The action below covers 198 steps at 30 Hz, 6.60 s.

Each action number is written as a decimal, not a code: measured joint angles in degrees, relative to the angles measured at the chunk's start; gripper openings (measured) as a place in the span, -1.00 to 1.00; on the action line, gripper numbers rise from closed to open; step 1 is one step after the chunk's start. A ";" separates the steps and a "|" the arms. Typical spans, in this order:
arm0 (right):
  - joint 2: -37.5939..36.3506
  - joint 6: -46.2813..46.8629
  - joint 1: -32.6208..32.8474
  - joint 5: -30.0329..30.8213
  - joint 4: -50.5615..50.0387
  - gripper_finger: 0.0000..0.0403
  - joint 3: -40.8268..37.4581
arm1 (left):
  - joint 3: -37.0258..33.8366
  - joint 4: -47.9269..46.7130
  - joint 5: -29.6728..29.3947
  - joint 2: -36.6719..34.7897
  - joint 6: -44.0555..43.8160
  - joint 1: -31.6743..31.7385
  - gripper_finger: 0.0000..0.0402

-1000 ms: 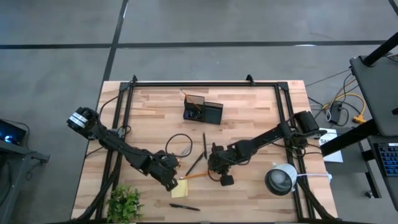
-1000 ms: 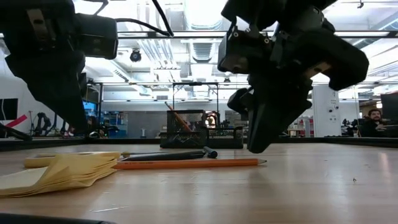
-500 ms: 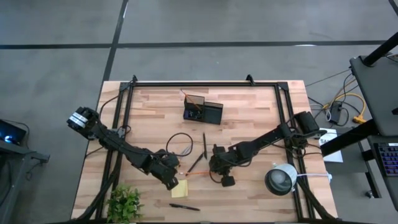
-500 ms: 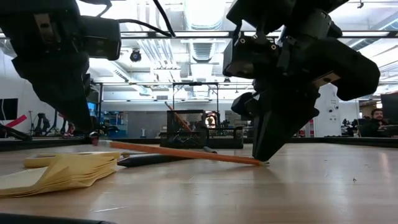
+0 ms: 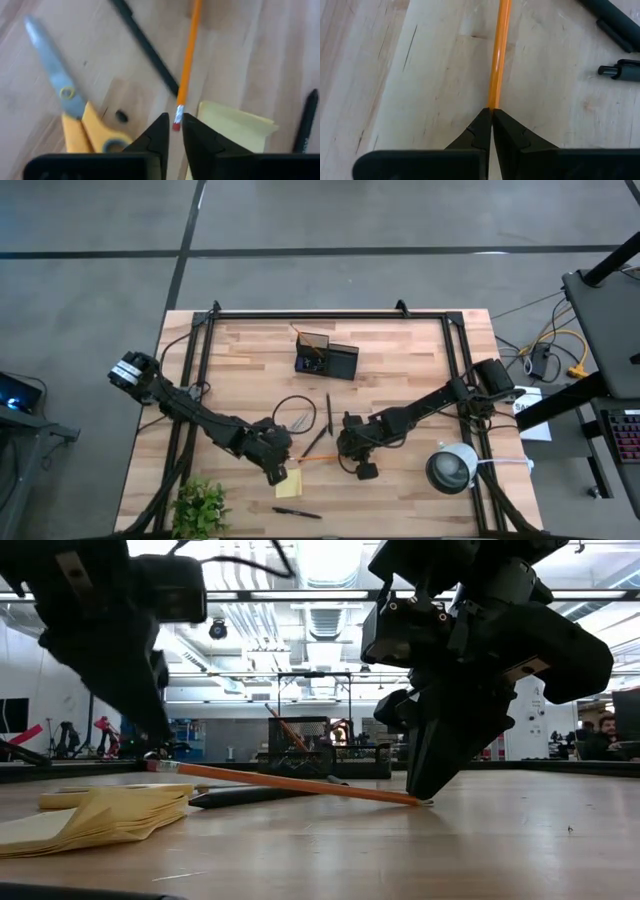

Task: Pick and place office supplies into organizer
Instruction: Put the orange pencil into the desk organizer, then put the top black pen into the desk organizer

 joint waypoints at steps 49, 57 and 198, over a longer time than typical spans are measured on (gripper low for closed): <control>-2.36 2.22 0.00 3.65 -5.59 -0.96 -0.50 | 3.51 -2.40 1.43 5.37 9.69 0.77 -0.96; -10.26 5.31 -0.11 22.19 -13.08 -0.96 -2.11 | 12.44 -25.22 -3.42 -0.33 23.94 7.54 -0.97; 6.47 -36.45 -22.78 5.87 -32.77 -0.96 19.77 | 0.07 -6.99 1.91 -9.04 4.50 10.46 -1.00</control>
